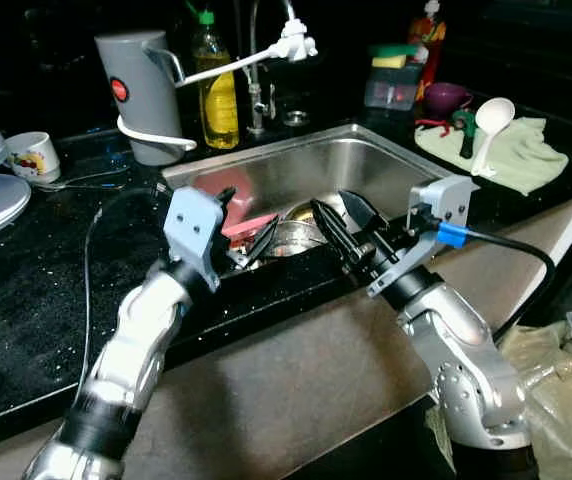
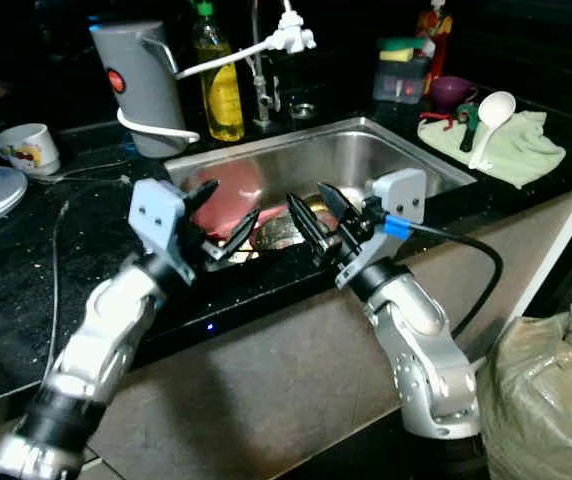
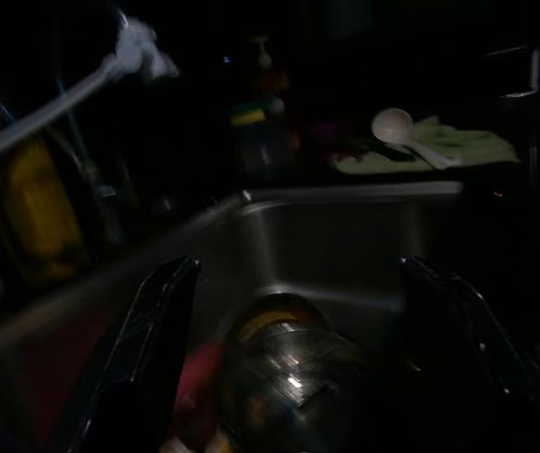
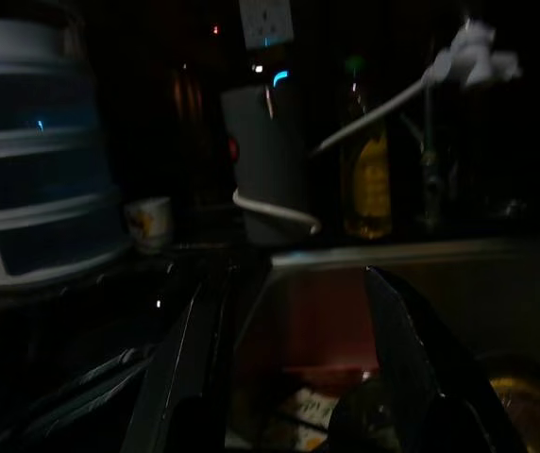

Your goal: Kitchen organization

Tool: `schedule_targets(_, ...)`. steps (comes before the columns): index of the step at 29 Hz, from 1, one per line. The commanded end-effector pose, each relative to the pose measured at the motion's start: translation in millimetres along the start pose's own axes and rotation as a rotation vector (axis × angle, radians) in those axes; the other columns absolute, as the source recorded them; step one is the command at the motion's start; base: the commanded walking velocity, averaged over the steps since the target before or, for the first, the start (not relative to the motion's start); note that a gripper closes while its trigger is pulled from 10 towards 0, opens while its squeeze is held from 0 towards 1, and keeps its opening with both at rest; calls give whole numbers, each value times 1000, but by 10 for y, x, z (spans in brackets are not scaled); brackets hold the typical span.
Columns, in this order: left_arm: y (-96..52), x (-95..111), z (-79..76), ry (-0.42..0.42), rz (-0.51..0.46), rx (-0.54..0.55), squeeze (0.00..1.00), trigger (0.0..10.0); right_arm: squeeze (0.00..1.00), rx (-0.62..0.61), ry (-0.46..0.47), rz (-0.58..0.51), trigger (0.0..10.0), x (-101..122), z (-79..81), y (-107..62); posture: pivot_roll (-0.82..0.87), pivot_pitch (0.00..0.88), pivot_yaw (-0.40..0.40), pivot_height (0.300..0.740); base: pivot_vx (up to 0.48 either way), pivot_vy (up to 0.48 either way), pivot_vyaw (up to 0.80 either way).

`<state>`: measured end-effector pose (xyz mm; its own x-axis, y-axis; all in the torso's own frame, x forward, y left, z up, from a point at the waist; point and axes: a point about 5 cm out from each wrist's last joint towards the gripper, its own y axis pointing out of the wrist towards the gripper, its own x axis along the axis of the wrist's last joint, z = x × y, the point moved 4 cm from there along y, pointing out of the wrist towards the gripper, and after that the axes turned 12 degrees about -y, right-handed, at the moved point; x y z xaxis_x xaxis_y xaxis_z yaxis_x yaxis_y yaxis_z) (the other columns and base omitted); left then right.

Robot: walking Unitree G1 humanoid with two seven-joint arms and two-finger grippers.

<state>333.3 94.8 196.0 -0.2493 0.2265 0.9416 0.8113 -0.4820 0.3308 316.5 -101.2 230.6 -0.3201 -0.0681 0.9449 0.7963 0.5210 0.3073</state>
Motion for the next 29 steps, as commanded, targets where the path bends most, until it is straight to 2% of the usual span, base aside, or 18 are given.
schedule_targets(1, -56, -23, -62, -6, 29, 13, 0, 10000, 0, 24, 11, -4, 10000, -57, 35, -17, -31, 0, 14, 740, 0, 0, 800)
schedule_targets(4, -81, -41, -89, -4, 36, 10, 0, 10000, 0, 31, 14, -3, 10000, -75, 46, -28, -32, 0, 13, 740, 0, 0, 800)
schedule_targets(7, -173, -45, -108, 13, 55, 45, 0, 10000, 0, 47, 22, 11, 10000, -155, 64, -78, -35, 0, 15, 740, 0, 0, 800)
schedule_targets(13, -256, 0, -70, 29, 53, 111, 0, 10000, 0, 61, 85, 2, 10000, -201, 69, -176, -31, 0, 13, 740, 0, 0, 0)
schedule_targets(20, -307, -5, -67, 28, 73, 131, 0, 10000, 0, 78, 102, 1, 10000, -246, 96, -217, -28, 0, 14, 740, 0, 0, 0)
schedule_targets(29, -371, -102, -134, 26, 125, 125, 0, 10000, 0, 114, 127, 5, 10000, -312, 182, -232, -23, 0, 14, 740, 0, -383, 0)
